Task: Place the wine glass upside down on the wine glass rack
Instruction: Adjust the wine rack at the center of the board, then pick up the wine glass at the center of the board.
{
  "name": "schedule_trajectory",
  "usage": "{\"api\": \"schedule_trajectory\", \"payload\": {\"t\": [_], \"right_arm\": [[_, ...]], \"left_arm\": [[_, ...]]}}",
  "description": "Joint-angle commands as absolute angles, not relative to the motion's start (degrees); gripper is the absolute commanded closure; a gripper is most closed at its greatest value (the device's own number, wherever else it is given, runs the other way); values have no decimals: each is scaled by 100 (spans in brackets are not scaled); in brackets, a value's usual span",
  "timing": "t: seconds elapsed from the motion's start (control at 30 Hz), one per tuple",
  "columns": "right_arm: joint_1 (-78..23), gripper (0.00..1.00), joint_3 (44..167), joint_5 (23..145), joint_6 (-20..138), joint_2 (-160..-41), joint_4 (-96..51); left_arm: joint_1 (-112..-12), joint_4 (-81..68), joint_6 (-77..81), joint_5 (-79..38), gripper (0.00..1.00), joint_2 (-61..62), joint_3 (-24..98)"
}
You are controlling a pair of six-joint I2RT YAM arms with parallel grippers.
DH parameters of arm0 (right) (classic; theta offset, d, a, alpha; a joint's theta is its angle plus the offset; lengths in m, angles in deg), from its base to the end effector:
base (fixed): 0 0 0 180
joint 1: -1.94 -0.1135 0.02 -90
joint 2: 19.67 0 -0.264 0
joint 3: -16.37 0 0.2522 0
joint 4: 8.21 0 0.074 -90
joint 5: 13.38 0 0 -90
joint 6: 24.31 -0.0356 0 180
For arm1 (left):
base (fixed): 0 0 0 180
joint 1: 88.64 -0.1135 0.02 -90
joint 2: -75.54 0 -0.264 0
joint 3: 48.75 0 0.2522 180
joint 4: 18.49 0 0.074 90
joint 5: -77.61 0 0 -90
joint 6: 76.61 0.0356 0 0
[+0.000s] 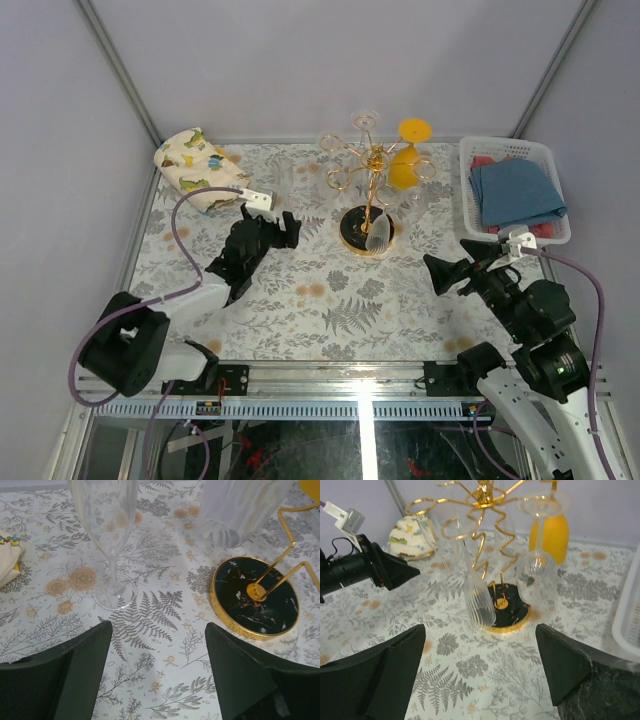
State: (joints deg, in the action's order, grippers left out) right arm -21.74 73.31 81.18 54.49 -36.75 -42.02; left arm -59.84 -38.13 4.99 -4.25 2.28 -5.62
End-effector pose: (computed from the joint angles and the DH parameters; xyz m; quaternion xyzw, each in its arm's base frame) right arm 0.0631 0.0308 0.3642 -0.1020 0.6611 0.2480 0.7007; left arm 0.2386 -0.1254 0.2198 0.0911 0.7628 -0.1517 0.6220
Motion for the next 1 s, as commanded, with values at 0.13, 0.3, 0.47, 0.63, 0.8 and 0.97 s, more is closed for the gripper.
{"api": "schedule_trajectory", "payload": {"t": [0.13,0.3,0.47,0.63,0.8,0.97], "right_arm": [[-2181,1,7144,7879,5508,-3512,-4440],[-2187,0,7064,7832,5499,-3542,-4471],[-2186,0,6971,7777,5494,-3498,-4456],[-2186,0,6905,7792,5490,-3490,-4436],[-2188,1,6863,7803,5529,-3505,-4429],[-2185,0,6822,7862,5572,-3531,-4425]], "left_arm": [[-6323,-5102,775,-705,25,-673,-254],[-6456,-5333,781,-888,24,-1128,-15],[-6498,-5403,859,-979,24,-1612,323],[-6607,-5675,842,-976,24,-1998,556],[-6745,-5833,778,-1078,25,-2408,830],[-6849,-5840,796,-1088,25,-2751,1099]]}}
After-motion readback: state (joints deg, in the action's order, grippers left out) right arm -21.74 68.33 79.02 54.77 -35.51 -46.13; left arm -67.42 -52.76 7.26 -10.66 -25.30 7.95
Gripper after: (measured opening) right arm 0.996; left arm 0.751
